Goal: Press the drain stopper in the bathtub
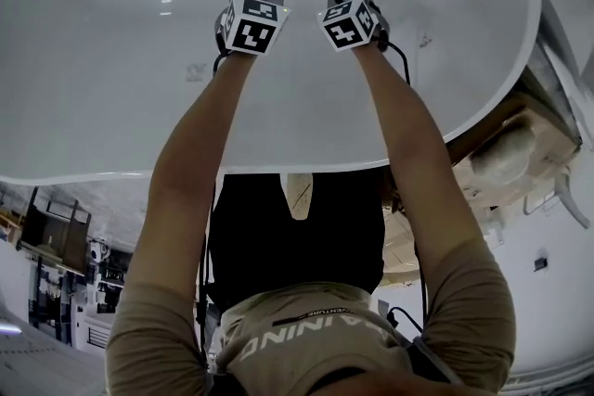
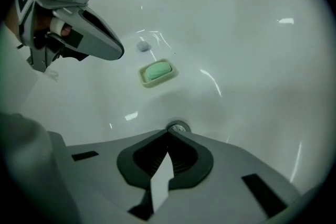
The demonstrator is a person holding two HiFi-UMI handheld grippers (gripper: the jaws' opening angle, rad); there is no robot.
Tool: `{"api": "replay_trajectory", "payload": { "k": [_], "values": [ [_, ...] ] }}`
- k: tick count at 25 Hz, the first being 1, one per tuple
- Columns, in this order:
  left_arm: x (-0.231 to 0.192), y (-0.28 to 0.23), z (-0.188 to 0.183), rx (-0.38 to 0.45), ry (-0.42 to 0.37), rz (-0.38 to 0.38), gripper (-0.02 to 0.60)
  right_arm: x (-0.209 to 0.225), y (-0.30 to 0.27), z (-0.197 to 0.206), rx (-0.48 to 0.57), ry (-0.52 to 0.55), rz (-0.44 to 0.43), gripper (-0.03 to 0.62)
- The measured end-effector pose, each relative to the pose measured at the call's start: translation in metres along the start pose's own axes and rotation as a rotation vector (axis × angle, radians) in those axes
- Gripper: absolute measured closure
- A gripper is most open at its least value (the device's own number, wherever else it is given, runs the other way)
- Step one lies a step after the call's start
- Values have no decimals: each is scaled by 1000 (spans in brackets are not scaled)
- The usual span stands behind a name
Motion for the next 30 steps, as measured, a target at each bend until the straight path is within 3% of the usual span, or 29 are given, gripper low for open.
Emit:
{"api": "replay_trajectory", "payload": {
  "k": [5,11,18,24,30],
  "values": [
    [3,49,-30,47,-16,-14,580,7,49,-28,22,-56,21,586],
    [30,107,-45,78,-28,-19,580,8,121,-27,41,-173,48,586],
    [62,181,-38,69,-62,-26,580,-21,204,-27,67,-249,27,586],
    [83,239,-63,129,-58,-28,580,-36,273,-51,118,-253,36,586],
    [115,288,-60,116,-95,-2,580,-64,335,-50,176,-410,33,586]
  ]
}}
Point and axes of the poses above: the fingertips, and each gripper's own axes: y backward along the fingers, x to its right, z out of its underside, the point moved 1 cm from there along y, backward along the fingers, and after that the axes turned 12 degrees about y, right-handed, at the moved point
